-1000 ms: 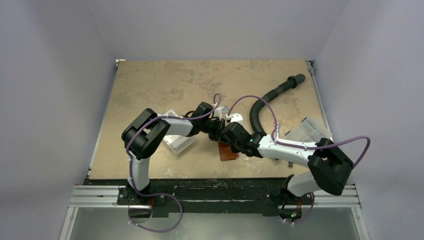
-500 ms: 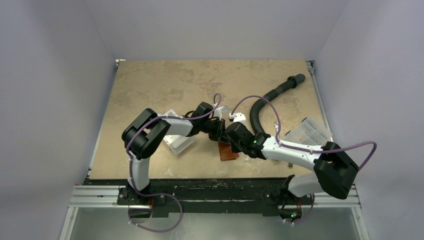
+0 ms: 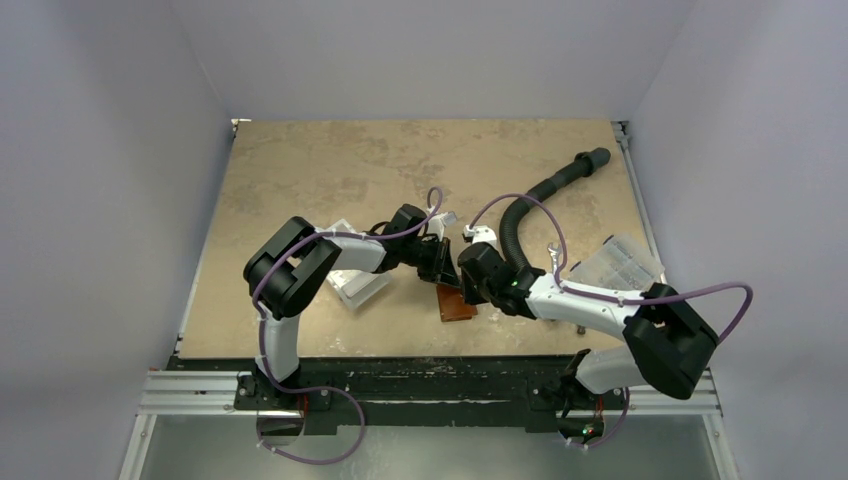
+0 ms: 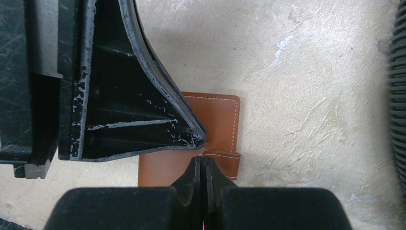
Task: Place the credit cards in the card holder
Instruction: Close the card holder at the center of the board.
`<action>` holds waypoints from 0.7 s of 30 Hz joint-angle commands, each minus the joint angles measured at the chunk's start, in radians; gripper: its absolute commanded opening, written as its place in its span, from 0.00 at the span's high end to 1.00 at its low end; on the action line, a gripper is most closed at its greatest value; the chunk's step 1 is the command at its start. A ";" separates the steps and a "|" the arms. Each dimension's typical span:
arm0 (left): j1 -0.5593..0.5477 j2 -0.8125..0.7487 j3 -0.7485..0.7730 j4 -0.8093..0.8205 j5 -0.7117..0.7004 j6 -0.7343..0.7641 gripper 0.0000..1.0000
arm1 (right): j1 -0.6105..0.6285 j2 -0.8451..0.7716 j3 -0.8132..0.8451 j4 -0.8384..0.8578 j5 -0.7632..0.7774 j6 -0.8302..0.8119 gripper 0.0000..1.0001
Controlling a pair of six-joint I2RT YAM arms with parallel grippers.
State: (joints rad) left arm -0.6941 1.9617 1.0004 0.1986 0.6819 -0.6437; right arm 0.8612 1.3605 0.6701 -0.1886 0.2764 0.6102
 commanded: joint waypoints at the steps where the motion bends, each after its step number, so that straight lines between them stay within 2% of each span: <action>1: -0.009 0.042 -0.015 -0.049 -0.027 0.016 1.00 | -0.008 0.009 -0.009 0.061 -0.022 0.009 1.00; 7: -0.009 0.040 -0.015 -0.048 -0.027 0.016 1.00 | -0.008 0.034 0.000 0.046 -0.028 -0.005 1.00; 15: -0.009 0.043 -0.014 -0.045 -0.025 0.014 1.00 | -0.007 0.043 0.028 -0.037 0.077 -0.036 1.00; 21: -0.009 0.046 -0.014 -0.045 -0.023 0.012 1.00 | -0.007 0.055 0.024 -0.011 0.030 -0.051 1.00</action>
State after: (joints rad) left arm -0.6941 1.9644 1.0004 0.2035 0.6865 -0.6449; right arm 0.8570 1.3888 0.6750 -0.1791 0.3008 0.5869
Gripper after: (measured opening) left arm 0.044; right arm 0.022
